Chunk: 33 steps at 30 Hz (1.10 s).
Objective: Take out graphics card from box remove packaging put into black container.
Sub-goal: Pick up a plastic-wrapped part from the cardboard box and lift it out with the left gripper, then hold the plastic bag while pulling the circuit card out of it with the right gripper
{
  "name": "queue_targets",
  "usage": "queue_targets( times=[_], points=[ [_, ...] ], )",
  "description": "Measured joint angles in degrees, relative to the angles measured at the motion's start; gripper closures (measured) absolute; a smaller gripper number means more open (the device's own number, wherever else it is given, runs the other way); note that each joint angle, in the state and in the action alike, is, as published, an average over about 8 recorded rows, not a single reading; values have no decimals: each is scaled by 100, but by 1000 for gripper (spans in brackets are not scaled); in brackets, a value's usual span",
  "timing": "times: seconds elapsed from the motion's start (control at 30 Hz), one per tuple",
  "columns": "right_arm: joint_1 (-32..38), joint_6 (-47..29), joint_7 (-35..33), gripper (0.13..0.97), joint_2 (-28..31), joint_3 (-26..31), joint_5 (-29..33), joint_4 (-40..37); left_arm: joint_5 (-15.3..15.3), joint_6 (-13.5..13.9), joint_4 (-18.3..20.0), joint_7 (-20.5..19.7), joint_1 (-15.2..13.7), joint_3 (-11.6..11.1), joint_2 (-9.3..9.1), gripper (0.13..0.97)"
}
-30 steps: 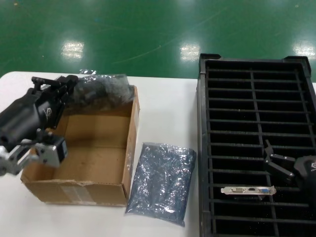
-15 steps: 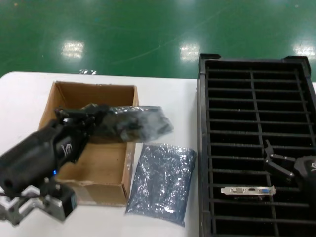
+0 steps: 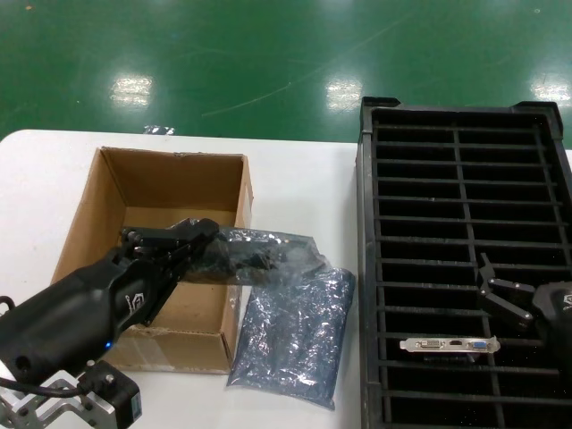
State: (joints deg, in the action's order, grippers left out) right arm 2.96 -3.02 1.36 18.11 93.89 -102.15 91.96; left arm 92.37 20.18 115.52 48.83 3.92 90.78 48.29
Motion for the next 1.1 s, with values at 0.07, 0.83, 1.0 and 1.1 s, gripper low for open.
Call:
queue_targets(
  times=[0.07, 0.83, 1.0, 1.1],
  points=[
    [0, 0, 0, 129, 0, 0, 0, 0, 8, 5, -1, 11, 1, -3, -4, 958],
    [613, 320, -104, 159, 216, 1317, 106, 282, 12, 8, -2, 15, 1, -5, -6, 958],
    [834, 827, -453, 187, 575, 1862, -407, 298, 11, 8, -2, 15, 1, -5, -6, 958],
    [926, 1123, -724, 232, 815, 2215, -787, 351, 11, 8, -2, 15, 1, -5, -6, 958]
  ],
)
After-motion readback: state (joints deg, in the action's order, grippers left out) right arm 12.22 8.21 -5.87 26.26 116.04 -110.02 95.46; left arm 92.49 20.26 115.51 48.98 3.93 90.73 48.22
